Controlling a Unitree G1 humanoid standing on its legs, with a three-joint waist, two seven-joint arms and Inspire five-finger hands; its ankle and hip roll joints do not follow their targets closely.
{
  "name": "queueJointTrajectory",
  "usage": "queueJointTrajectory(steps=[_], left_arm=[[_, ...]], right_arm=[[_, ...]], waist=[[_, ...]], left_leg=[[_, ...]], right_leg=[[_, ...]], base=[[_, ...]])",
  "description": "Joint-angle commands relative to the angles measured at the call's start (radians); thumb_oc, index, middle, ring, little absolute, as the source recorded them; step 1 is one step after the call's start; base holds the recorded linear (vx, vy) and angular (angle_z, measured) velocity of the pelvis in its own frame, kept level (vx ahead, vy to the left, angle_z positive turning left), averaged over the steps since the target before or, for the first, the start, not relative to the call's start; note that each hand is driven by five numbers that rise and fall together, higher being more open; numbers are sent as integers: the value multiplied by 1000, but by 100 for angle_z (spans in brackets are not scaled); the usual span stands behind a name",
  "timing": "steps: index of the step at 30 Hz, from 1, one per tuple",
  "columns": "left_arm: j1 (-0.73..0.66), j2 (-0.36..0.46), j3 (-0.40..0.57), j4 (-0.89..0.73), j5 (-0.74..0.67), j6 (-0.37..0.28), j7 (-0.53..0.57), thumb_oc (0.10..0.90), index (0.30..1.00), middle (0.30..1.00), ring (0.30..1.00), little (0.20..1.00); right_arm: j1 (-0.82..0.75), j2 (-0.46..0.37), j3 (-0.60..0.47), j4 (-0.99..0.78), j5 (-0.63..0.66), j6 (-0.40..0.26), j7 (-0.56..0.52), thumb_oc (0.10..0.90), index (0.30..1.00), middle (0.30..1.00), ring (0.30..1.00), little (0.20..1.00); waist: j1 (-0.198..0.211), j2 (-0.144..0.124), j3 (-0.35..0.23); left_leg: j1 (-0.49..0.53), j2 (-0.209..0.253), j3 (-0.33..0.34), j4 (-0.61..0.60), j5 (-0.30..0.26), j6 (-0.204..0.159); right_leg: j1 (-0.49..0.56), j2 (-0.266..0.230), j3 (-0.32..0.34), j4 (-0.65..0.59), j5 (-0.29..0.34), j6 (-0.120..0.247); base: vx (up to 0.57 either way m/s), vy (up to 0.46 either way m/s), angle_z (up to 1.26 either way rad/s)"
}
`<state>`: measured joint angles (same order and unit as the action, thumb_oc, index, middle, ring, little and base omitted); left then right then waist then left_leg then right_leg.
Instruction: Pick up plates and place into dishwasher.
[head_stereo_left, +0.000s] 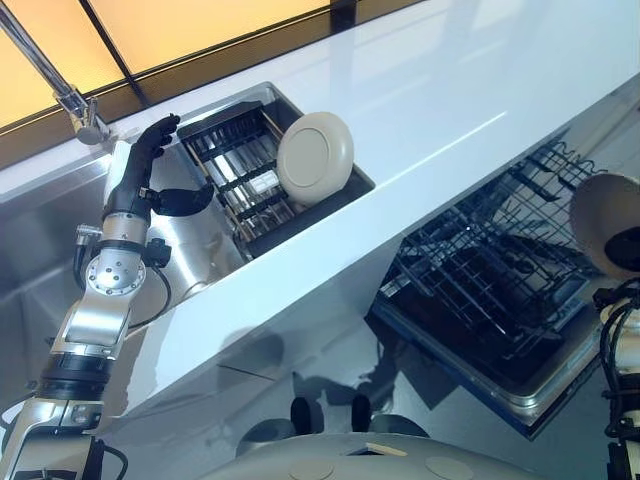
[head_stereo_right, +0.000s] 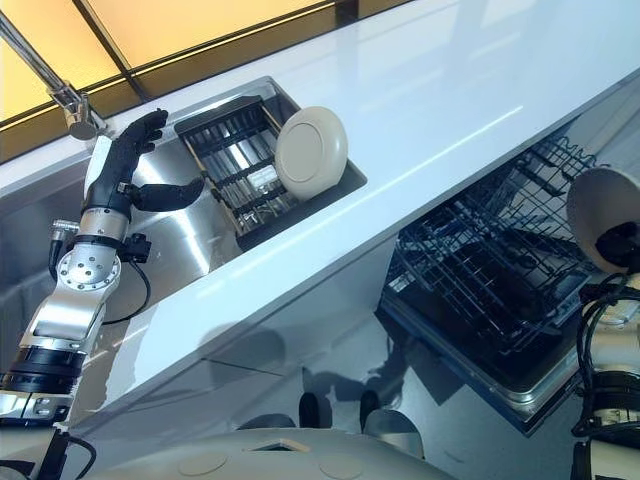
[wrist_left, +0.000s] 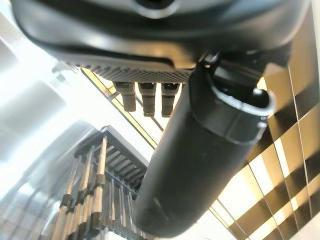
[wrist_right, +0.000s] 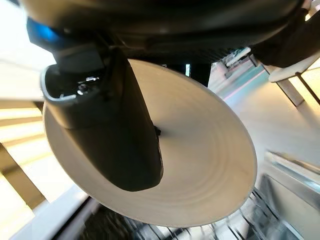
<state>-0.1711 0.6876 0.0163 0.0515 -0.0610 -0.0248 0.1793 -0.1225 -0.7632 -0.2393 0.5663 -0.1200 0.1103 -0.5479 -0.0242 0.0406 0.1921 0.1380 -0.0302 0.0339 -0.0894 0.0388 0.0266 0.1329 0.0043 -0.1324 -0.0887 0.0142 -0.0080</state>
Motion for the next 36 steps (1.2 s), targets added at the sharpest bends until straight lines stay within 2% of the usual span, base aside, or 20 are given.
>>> queueJointTrajectory(steps=[1,6,11,18,24,25,26,27,34,36], left_arm=[[-91,128,60,-34,-24,-119,87,800,900,900,900,900],[-132,171,56,-37,-55,-150,115,800,900,900,900,900],[-140,189,62,-58,-65,-163,124,800,900,900,900,900],[-111,202,82,-83,-70,-166,113,800,900,900,900,900],[-90,199,90,-101,-73,-165,105,800,900,900,900,900],[-86,197,92,-103,-76,-166,101,800,900,900,900,900],[-85,194,93,-105,-75,-166,98,800,900,900,900,900],[-79,191,96,-108,-76,-166,93,800,900,900,900,900],[-74,172,86,-108,-66,-169,75,800,900,900,900,900],[-65,166,90,-109,-64,-170,72,800,900,900,900,900]], right_arm=[[-107,-167,29,-14,-55,13,-60,100,300,300,300,200],[-182,-200,93,33,-29,58,-88,100,300,300,300,200],[-245,-224,154,40,-89,107,-77,100,300,300,300,200],[-290,-241,234,55,-160,203,4,100,300,300,300,200],[-296,-229,277,55,-207,224,60,100,300,300,300,200],[-291,-222,284,57,-208,220,68,388,547,547,547,488],[-288,-217,289,54,-212,215,75,726,836,836,836,826],[-282,-210,292,46,-226,214,87,800,900,900,900,900],[-264,-185,310,43,-193,142,118,800,900,900,900,900],[-234,-163,288,1,-170,149,146,800,900,900,900,900]], waist=[[34,-5,-39],[47,7,26],[69,9,70],[92,7,102],[100,6,113],[101,5,111],[101,4,110],[101,4,109],[95,-2,87],[85,-5,78]], left_leg=[[-51,-43,-30,29,-79,-29],[-116,-41,-43,66,-66,-43],[-168,-38,-54,115,-62,-57],[-216,-27,-64,167,-58,-74],[-224,-23,-67,177,-53,-79],[-224,-23,-67,178,-53,-79],[-222,-22,-67,178,-53,-80],[-219,-22,-67,178,-53,-81],[-188,-19,-63,169,-58,-80],[-175,-20,-57,160,-61,-77]], right_leg=[[-80,4,-31,170,-125,68],[-121,2,-49,195,-133,52],[-134,-1,-69,208,-143,37],[-144,-1,-91,224,-155,23],[-142,0,-97,232,-159,20],[-139,0,-97,231,-160,20],[-136,0,-97,230,-160,20],[-131,-1,-97,229,-160,21],[-106,0,-85,219,-157,27],[-98,1,-75,211,-153,32]], base=[[-32,-56,26],[-97,-84,20],[-38,-82,10],[6,-75,8],[2,-30,6],[17,-10,11],[25,-2,11],[37,5,8],[15,14,1],[2,38,-3]])
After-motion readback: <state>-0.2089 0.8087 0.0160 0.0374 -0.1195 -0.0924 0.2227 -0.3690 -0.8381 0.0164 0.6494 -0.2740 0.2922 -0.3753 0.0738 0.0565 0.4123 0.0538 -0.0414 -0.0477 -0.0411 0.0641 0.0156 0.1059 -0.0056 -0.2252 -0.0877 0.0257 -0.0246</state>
